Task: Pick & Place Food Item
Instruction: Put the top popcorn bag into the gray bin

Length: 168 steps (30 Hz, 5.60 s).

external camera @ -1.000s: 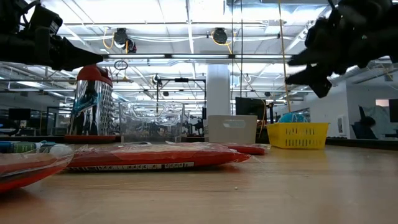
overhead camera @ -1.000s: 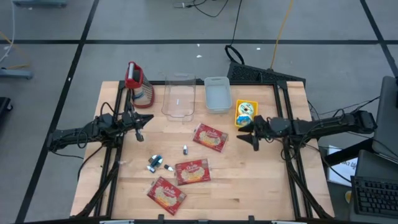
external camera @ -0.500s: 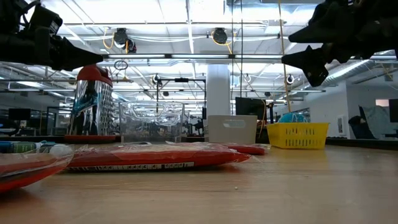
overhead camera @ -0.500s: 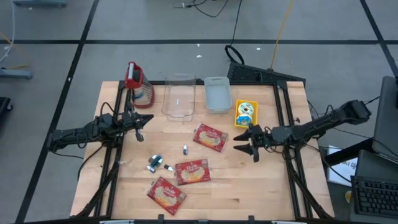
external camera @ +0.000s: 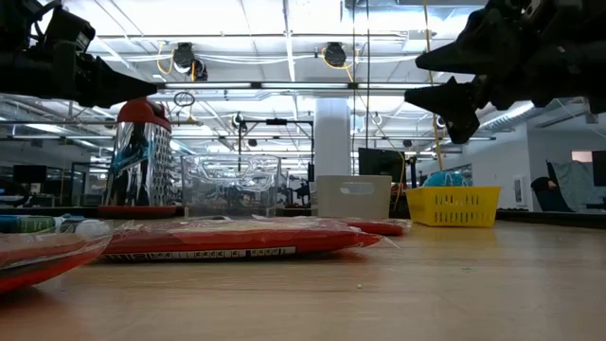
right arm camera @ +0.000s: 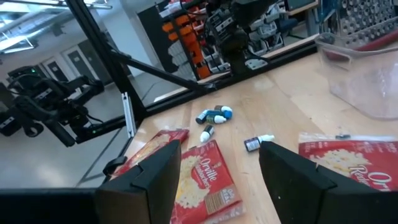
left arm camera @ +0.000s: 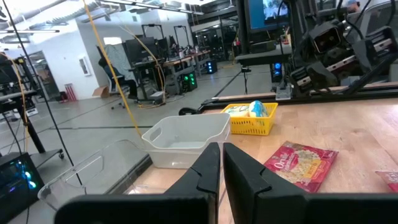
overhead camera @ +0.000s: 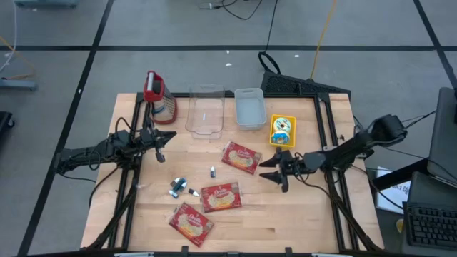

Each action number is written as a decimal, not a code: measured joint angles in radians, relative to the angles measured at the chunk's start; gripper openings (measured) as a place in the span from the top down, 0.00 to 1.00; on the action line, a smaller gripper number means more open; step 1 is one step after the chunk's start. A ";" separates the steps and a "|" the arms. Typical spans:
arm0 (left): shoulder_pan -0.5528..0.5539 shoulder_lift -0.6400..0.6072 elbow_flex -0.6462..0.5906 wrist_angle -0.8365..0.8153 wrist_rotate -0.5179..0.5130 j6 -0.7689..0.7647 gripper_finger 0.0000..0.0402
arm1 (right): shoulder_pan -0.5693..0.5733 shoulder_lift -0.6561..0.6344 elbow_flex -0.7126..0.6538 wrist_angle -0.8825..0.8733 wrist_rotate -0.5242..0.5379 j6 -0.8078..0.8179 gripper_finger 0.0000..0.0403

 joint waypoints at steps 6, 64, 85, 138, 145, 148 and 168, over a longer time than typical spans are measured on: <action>0.000 0.000 0.000 0.000 0.000 0.000 0.94 | 0.000 0.107 0.010 0.095 -0.001 -0.003 0.48; 0.000 0.000 0.000 0.000 0.000 0.000 0.94 | 0.019 0.309 0.363 -0.915 0.289 -0.740 0.64; 0.000 0.000 0.000 0.000 0.000 0.000 0.94 | 0.012 0.308 0.363 -0.997 0.276 -0.632 0.91; 0.000 0.000 0.000 0.000 0.000 0.000 0.94 | 0.072 -0.186 0.362 -0.652 0.204 -0.680 1.00; 0.000 0.000 0.000 0.000 0.000 0.000 0.94 | 0.042 -0.194 0.363 -0.553 0.208 -0.748 1.00; 0.000 0.000 0.000 0.000 0.000 0.000 0.94 | 0.009 -0.204 0.363 -0.545 0.208 -0.757 1.00; 0.000 0.000 0.000 0.000 0.000 0.000 0.94 | -0.338 -0.335 0.363 -0.378 0.201 -0.948 1.00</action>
